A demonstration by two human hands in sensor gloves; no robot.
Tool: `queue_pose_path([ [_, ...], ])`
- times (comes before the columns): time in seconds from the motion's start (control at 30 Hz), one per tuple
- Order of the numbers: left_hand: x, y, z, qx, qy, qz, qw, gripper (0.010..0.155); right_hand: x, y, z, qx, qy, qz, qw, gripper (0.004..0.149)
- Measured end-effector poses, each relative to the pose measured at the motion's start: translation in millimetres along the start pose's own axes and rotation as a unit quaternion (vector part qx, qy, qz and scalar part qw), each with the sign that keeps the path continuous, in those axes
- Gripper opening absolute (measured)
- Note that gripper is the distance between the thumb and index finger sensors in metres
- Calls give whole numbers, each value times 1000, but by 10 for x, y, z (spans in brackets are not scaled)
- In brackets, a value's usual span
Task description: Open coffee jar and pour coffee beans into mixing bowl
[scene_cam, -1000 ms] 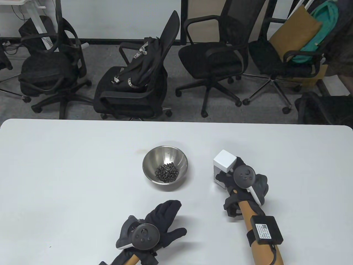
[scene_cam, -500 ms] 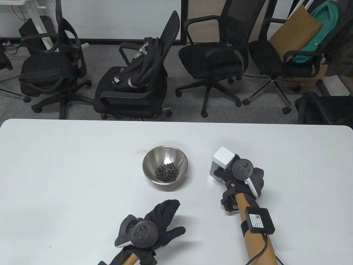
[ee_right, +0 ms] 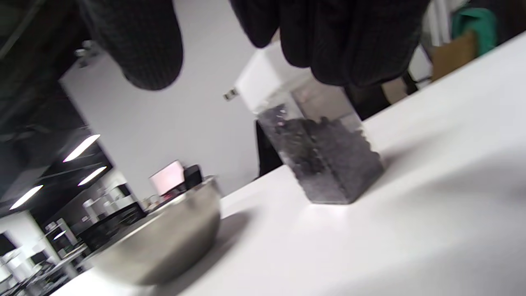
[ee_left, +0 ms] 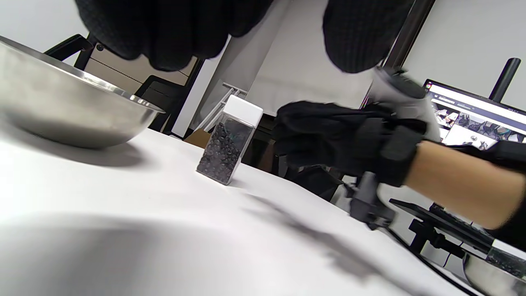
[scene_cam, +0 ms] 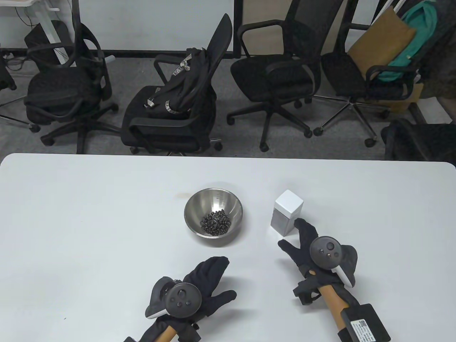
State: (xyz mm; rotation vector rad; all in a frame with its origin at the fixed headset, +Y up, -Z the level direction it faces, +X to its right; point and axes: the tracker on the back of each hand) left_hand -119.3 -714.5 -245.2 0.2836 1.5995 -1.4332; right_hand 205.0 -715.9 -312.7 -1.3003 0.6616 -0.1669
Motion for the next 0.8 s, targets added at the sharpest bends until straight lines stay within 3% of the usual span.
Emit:
queue_pose_path([
  [0.3, -5, -4, 48, 10, 21, 10, 1000, 82, -490, -573, -89, -67, -102, 162, 979, 74],
  [0.5, 15, -10, 84, 21, 33, 5, 999, 81, -479, -694, -229, -79, -133, 187, 970, 74],
  [0.7, 19, -7, 97, 23, 32, 4, 999, 81, -450, -718, -209, -92, -70, 173, 978, 75],
  [0.8, 15, -4, 101, 26, 33, 5, 999, 81, -451, -719, -195, -89, -78, 176, 977, 76],
])
Point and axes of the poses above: the tracker on the back of each hand, its own x axis roughly to the little-finger side, its own y axis roughly from the wrist to the fingertips, z = x × y, and after that the axes turned 9 degrees about z, right-handed
